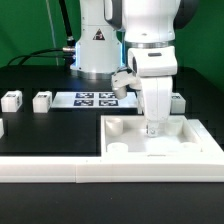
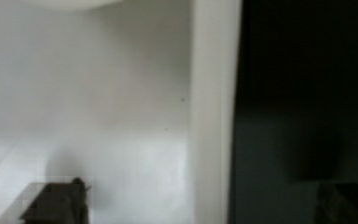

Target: Assemble square table

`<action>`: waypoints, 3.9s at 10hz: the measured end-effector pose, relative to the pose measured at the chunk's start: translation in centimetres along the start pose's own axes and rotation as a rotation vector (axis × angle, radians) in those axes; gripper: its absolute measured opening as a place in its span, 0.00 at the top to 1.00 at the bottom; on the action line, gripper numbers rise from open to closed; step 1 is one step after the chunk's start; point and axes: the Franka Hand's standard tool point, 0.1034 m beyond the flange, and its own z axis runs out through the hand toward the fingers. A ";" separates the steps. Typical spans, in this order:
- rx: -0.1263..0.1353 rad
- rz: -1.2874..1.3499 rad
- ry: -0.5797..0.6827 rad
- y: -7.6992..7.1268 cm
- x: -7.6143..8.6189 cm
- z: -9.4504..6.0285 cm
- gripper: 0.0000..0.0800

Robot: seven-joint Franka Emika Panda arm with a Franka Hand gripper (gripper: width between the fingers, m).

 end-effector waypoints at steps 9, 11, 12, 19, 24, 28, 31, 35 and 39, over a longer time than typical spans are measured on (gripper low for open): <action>-0.069 0.324 0.009 -1.4 1.3 -4.1 0.19; -0.106 0.510 0.041 -1.6 0.4 -4.1 0.19; -0.103 0.667 0.051 -2.3 0.5 -4.2 0.19; -0.065 1.280 0.093 -3.7 2.3 -4.1 0.19; -0.030 1.408 0.078 -7.9 6.9 -3.5 0.19; -0.019 1.389 0.061 -8.5 7.2 -3.3 0.19; 0.088 1.437 -0.078 -9.7 7.6 -2.9 0.19; 0.242 1.439 -0.268 -9.8 7.5 -3.0 0.19; 0.452 1.403 -0.523 -10.7 7.8 -2.8 0.19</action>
Offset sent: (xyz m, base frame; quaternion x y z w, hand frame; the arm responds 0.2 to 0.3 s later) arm -0.0172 0.0054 0.0419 -0.0567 -0.0228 0.1352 0.9889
